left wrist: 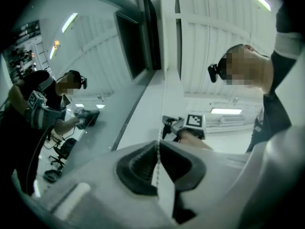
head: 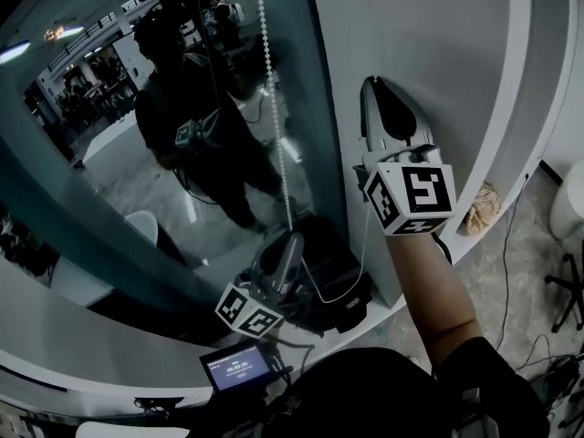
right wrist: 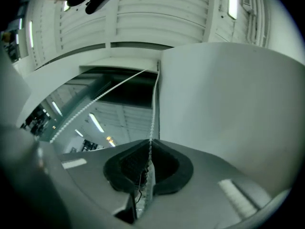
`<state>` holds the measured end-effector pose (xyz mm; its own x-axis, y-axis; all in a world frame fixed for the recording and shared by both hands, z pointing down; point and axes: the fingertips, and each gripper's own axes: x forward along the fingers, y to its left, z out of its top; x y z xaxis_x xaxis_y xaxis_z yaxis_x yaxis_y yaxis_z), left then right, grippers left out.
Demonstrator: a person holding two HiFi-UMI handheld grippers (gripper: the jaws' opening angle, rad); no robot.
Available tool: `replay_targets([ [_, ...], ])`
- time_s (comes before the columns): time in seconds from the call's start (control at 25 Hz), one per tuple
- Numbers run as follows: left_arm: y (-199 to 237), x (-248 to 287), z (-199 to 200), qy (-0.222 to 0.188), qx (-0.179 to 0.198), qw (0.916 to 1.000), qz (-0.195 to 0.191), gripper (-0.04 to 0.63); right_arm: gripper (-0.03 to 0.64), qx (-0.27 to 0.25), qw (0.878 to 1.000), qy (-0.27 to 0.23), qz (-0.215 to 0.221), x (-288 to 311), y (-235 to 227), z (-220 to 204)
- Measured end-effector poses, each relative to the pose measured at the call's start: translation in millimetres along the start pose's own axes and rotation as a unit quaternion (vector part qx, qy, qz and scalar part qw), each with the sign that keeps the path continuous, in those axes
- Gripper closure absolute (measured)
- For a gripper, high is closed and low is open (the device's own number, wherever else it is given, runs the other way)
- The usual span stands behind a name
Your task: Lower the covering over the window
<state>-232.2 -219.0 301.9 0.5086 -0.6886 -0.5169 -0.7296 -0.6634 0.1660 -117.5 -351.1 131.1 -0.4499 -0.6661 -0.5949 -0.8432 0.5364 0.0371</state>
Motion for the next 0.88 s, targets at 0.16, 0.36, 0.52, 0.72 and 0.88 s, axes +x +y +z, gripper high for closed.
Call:
replay_targets([
  [0.16,8,6,-3,0.003,0.003,1.0000,0.006,0.580,0.604,-0.135,0.989,-0.024,0.060,-20,34,17],
  [0.36,31,14,-8,0.009,0.085,0.9933,0.078,0.566,0.606,-0.337,0.927,0.015,0.167,-64,82,-5],
  [0.52,45,4,-9,0.004,0.122,0.9821,0.144,0.469,0.607,-0.380,0.901,0.066,0.199,-97,74,-31],
  [0.72,19,25,-20,0.024,0.099,0.9922,0.072,0.472,0.607,-0.367,0.867,0.214,0.261,-174,72,-139],
  [0.88,-23,50,-37,0.050,0.037,0.9974,-0.036,0.472,0.606,-0.308,0.813,0.364,0.333,-293,96,-271],
])
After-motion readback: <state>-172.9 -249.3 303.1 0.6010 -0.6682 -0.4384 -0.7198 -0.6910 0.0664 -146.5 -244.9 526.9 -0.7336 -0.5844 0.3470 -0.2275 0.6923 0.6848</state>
